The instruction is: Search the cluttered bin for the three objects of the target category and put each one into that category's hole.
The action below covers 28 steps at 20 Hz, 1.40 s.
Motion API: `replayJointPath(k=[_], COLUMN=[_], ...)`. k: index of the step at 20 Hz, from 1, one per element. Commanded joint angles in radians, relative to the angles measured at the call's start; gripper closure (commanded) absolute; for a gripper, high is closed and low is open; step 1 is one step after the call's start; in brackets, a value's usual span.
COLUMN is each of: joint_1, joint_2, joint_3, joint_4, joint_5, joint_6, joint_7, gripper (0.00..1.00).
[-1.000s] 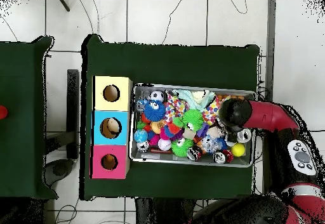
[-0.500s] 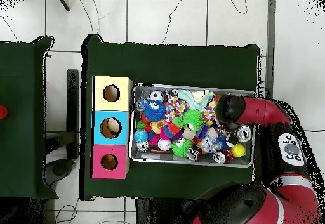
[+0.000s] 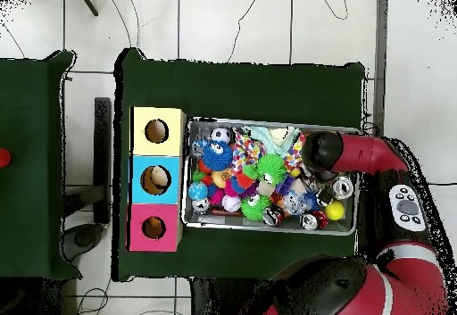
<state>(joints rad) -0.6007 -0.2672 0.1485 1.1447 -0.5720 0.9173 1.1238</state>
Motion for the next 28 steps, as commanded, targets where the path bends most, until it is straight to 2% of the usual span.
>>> replayJointPath(k=[1,5,13,18,24,28], joint_1=[-0.013,-0.021,0.027,0.038,0.051,0.051], joint_2=[-0.046,-0.104,-0.067,-0.068,-0.025,-0.005], joint_3=[0.017,0.029,-0.009,-0.031,-0.067,-0.080], joint_4=[0.059,0.083,0.013,0.025,0.027,0.024], joint_5=[-0.020,-0.001,-0.019,-0.014,-0.013,-0.015], joint_6=[-0.089,-0.084,-0.050,-0.002,0.071,0.068], joint_7=[0.024,0.004,0.061,0.054,0.041,0.042], gripper=[0.00,0.00,0.00,0.00,0.00,0.00])
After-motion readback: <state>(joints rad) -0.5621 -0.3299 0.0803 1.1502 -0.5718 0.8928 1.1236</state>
